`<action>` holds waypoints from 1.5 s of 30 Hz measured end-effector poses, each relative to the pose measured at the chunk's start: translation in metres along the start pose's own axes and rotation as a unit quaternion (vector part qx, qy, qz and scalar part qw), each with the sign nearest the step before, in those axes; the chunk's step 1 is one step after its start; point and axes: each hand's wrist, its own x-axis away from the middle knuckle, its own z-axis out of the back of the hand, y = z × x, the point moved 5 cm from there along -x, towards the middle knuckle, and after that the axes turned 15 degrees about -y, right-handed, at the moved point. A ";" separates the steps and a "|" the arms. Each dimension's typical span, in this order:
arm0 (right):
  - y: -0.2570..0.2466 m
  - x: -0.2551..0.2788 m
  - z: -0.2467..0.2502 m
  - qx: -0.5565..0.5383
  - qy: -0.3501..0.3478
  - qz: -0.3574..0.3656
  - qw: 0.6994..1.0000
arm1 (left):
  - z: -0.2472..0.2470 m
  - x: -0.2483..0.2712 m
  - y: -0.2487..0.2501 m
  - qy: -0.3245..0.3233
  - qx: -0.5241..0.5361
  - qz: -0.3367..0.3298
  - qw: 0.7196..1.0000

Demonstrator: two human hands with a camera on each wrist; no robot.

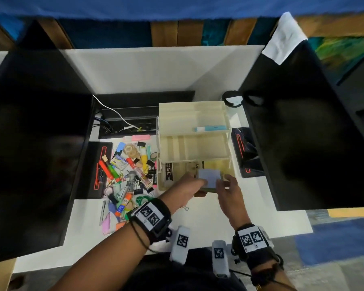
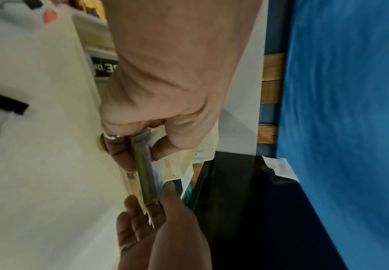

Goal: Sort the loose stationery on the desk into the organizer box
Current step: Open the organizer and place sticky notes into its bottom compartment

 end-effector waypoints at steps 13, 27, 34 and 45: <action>0.034 0.008 0.027 0.211 -0.038 0.125 0.969 | -0.021 -0.076 0.013 0.156 -0.097 -0.008 0.983; 0.039 0.002 0.016 0.201 -0.102 0.153 0.962 | -0.033 -0.063 0.013 0.289 -0.289 -0.001 0.913; 0.029 -0.017 0.024 0.228 -0.081 0.127 0.962 | -0.035 -0.061 0.020 0.283 -0.296 0.021 0.912; -0.002 -0.057 0.008 0.337 -0.323 -0.162 0.869 | -0.035 -0.062 0.022 0.214 -0.178 -0.009 0.960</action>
